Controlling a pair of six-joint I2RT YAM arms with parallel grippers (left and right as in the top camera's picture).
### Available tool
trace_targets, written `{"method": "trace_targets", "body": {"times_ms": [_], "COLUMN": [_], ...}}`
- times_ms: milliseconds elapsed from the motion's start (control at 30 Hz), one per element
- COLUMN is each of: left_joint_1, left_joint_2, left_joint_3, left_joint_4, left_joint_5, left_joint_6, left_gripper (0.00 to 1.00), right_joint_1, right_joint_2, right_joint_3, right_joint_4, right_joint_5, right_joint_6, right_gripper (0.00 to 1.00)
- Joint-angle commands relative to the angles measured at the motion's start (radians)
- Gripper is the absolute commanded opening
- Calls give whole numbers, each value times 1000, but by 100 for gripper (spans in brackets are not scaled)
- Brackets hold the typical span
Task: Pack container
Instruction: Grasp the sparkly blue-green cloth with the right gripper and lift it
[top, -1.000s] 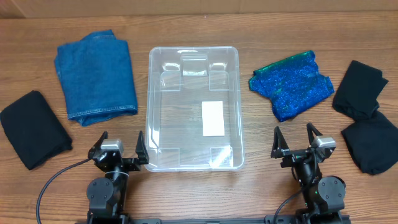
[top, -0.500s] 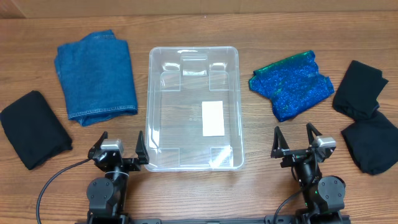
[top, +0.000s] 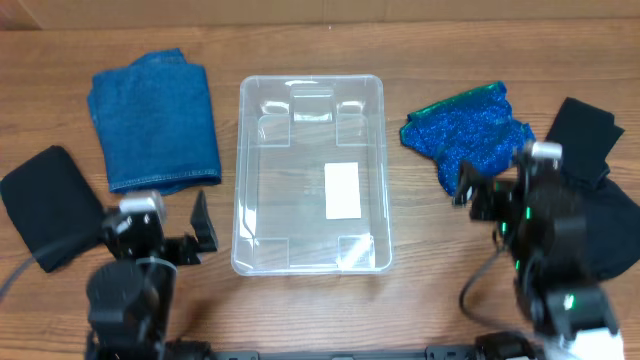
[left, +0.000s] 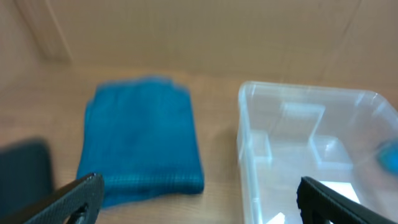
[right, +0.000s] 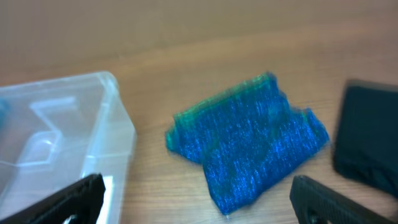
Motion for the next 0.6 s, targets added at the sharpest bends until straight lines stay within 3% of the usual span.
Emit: {"method": "trace_targets", "body": {"times_ms": [0,100,133,367,567], "left_joint_1": [6,6,6,6,6], "left_joint_2": [257,526,570,660,661], "left_joint_3": [256,554,602,631,631], "left_joint_4": [-178,-435,-475,-494,-486], "left_joint_5": [5,90,92,72,69], "left_joint_6": [-24,16,16,16,16], "left_gripper": [100,100,100,100,100], "right_joint_1": [-53,-260,-297,-502,-505], "right_joint_2": [291,677,726,927,980], "right_joint_3": [289,631,639,489,271], "right_joint_4": [-167,-444,-456,-402,-101], "right_joint_5": [-72,-385,-394,-626,-645], "right_joint_6": [4,4,5,110,267], "right_gripper": [100,100,100,100,100]}}
